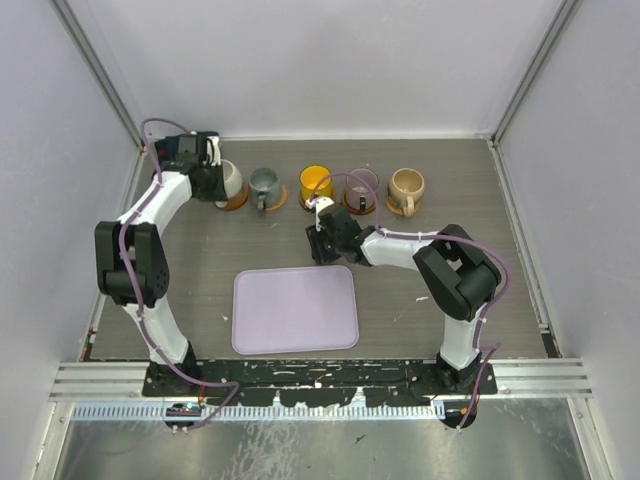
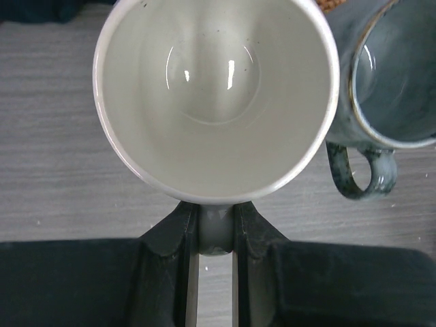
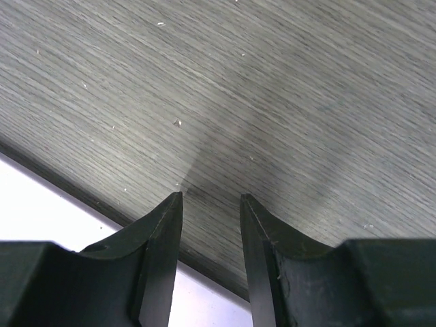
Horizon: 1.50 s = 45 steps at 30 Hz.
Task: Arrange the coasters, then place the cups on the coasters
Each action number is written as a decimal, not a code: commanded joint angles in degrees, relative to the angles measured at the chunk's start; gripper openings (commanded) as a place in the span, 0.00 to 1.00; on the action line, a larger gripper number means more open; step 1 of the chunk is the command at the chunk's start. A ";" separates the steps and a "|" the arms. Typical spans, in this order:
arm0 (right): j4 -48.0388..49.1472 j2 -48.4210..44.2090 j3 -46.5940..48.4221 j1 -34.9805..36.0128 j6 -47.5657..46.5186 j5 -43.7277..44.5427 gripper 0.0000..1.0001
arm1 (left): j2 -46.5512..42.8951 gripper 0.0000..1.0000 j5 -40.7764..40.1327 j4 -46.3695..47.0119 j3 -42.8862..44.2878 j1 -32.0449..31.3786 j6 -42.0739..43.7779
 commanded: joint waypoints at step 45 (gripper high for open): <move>-3.77 -6.00 -5.80 1.70 4.32 6.23 0.42 | 9.57 0.00 -1.01 0.26 12.99 0.73 5.21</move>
